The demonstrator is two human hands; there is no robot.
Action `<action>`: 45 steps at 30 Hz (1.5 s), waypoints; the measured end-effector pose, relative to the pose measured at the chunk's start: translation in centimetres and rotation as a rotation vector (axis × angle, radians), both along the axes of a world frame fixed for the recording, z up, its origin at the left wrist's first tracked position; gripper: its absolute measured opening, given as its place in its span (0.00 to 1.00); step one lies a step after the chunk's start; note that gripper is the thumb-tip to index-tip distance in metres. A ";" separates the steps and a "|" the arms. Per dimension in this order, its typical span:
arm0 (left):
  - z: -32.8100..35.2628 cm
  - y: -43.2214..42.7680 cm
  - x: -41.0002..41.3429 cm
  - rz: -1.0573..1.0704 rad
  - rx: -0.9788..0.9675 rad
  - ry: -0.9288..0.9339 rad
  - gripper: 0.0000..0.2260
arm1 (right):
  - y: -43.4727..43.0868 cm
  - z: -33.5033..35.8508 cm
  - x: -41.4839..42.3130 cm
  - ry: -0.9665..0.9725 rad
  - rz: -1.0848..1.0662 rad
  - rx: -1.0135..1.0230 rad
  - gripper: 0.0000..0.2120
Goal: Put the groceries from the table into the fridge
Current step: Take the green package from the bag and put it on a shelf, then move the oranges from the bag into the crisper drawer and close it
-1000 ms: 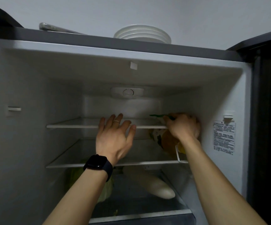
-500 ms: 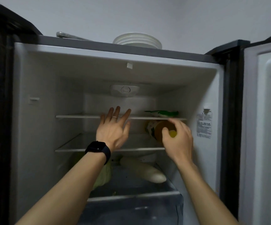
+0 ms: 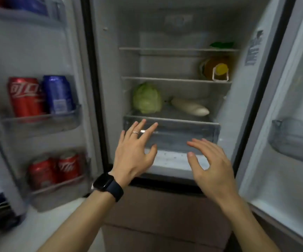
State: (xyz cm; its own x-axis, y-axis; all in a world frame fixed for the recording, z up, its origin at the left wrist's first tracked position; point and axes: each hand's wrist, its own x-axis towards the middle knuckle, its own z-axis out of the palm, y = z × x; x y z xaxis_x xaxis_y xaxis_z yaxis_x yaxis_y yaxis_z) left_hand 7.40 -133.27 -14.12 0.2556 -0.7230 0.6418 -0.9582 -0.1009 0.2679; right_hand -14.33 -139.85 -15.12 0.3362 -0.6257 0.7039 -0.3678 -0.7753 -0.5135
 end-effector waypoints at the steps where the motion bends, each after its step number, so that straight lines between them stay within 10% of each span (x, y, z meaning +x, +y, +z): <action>1: -1.6 2.2 -0.5 0.027 0.029 0.016 0.28 | 1.3 -1.4 -0.5 0.047 0.033 0.022 0.14; 15: -16.6 34.0 -3.9 0.554 0.378 0.278 0.23 | 22.5 -13.7 3.5 0.447 0.520 0.202 0.16; 33: -18.6 86.7 -5.8 1.274 0.438 0.476 0.22 | 68.8 -15.9 17.2 0.665 1.134 -0.040 0.19; 45: -20.3 103.6 -1.8 1.390 0.397 0.564 0.22 | 84.5 -16.9 23.9 0.706 1.238 -0.023 0.19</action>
